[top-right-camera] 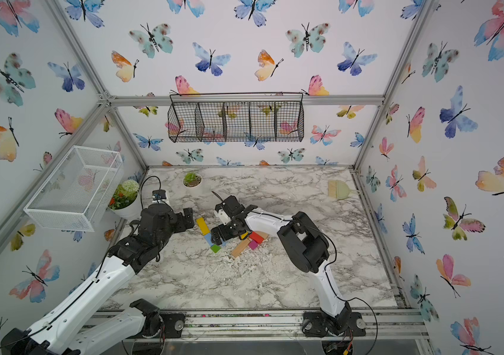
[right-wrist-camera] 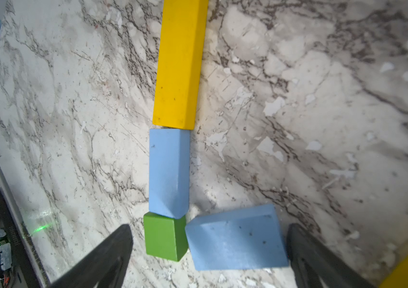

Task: Assemble the letter v with building blocks
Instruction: Assemble the building block at the center of the board.

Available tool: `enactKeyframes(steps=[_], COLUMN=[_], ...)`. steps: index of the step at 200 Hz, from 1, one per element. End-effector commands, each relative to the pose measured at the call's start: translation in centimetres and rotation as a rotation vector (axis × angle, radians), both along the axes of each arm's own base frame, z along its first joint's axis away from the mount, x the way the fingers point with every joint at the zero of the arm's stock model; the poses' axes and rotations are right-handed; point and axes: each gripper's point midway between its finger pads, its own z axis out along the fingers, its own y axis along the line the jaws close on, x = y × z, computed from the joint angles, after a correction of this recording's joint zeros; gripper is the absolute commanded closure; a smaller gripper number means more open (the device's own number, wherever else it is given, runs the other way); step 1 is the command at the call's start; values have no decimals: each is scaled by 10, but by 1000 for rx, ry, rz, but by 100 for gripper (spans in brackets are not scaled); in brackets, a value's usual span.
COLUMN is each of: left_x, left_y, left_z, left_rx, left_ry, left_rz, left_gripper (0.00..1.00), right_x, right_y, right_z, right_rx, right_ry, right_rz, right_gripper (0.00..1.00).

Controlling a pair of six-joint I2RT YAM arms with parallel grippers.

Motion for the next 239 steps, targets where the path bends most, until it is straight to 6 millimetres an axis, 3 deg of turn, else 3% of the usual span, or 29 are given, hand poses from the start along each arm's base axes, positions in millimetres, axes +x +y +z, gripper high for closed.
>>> enactKeyframes(steps=[1, 239], left_x=[1, 1], left_y=[0, -1], left_z=[0, 1], left_rx=[-7, -10], left_ry=[-10, -13], left_rz=[-2, -10], left_gripper=[2, 2], right_x=[-10, -20], right_y=[-5, -5], right_z=[-2, -5], right_rx=[-28, -41], right_ry=[5, 10], right_rz=[12, 16], right_gripper=[2, 2])
